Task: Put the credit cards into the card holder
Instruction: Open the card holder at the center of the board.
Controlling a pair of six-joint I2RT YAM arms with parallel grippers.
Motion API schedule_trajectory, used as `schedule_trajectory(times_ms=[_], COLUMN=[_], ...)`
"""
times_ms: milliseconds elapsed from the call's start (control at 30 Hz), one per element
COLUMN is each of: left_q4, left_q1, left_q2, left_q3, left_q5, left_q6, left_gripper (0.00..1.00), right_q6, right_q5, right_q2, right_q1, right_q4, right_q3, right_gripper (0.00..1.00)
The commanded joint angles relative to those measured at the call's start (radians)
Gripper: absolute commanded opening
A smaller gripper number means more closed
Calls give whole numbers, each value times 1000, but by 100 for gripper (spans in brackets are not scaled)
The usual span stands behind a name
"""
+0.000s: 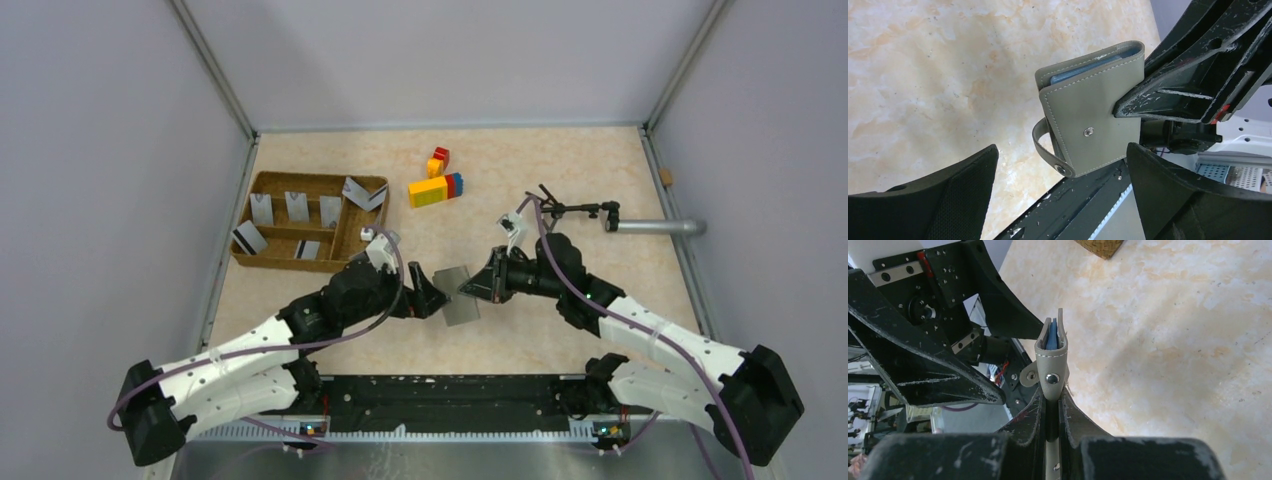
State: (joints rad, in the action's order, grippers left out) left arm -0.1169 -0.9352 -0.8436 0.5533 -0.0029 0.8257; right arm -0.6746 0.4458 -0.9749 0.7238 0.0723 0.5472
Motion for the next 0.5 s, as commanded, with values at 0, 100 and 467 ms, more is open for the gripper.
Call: schedule_trajectory(times_ms=[0,100,467], left_q4=[82,80,32], left_q1=[37,68,85], left_q2=[0,-15,-29], left_q3=[-27,-39,-40], left_q5=[58,95,141], left_q6=[35,45,21], left_gripper=[90,72,40], right_q6=[-25,-23,-13], right_q5=[17,22,-1], right_q2=[36,37,35], right_q1=[9,9,9], right_q4=[92,83,43], right_q3=[-7,-3,8], right_gripper=[0,0,0])
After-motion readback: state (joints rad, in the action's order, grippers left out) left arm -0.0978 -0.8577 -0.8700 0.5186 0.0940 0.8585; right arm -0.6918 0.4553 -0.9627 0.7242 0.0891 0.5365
